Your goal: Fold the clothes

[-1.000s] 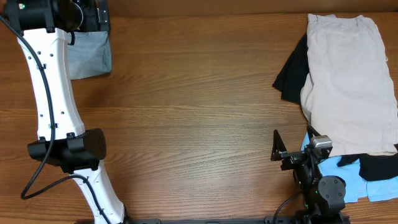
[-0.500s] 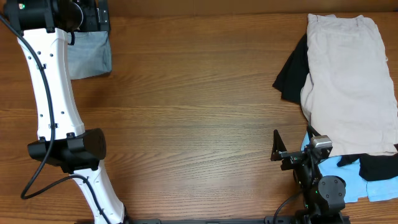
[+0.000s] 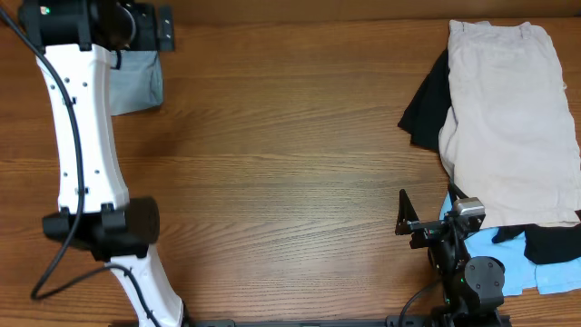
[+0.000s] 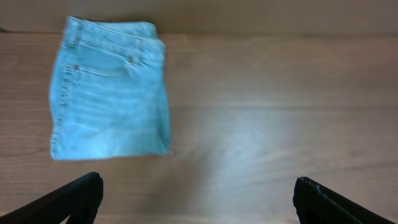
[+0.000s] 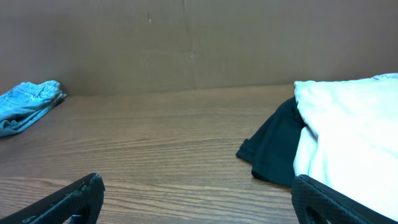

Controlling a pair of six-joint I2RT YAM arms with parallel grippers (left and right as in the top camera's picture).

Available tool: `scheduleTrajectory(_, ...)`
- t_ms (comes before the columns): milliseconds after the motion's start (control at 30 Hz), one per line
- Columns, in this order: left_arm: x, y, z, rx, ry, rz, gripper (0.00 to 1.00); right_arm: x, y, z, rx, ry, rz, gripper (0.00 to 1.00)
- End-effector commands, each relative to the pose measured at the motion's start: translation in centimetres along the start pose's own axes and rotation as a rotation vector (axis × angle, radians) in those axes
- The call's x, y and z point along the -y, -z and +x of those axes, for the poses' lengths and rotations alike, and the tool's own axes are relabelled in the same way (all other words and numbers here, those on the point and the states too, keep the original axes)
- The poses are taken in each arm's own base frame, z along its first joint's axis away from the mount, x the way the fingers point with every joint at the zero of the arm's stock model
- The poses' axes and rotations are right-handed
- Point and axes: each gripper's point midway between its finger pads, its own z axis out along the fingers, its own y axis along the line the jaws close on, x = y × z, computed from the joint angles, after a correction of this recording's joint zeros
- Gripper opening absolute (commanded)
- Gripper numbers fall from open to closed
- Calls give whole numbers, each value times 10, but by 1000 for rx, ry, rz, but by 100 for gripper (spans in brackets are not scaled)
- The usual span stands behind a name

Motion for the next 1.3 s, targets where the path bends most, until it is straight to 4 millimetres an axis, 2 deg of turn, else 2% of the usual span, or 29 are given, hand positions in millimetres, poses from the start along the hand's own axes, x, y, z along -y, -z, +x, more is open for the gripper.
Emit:
scheduleTrajectory(0,39,71,11,84,-53,54,100,2,1,-2,14,0,12,100)
scheduleTrajectory(67,58,89,35,63,-89,83,100,2,0,-2,14,0,13,100)
scheduleTrajectory(167,68,107,71,32,-120,105,100,2,1,-2,14,0,12,100)
scheduleTrajectory(300,54,125,92,112,-103,73,100,2,1,-2,15,0,12,100)
scheduleTrajectory(467,48,131,116,271,-52,127,100,2,0,-2,14,0,13,100)
scheduleTrajectory(533,49,128,126,366,-54,147,100,2,1,-2,14,0,12,100)
scheduleTrajectory(567,51,125,138,447,-62,165,100,2,1,-2,14,0,12,100)
scheduleTrajectory(767,51,108,176,677,44,218,100,2,1,-2,15,0,12,100)
scheduleTrajectory(933,50,95,202,859,28,231,100,2,1,-2,14,0,12,100)
scheduleTrajectory(1067,46,82,223,926,30,218,100,2,0,-2,14,0,12,100)
scheduleTrajectory(1267,34,61,249,939,50,176,100,2,1,-2,14,0,12,100)
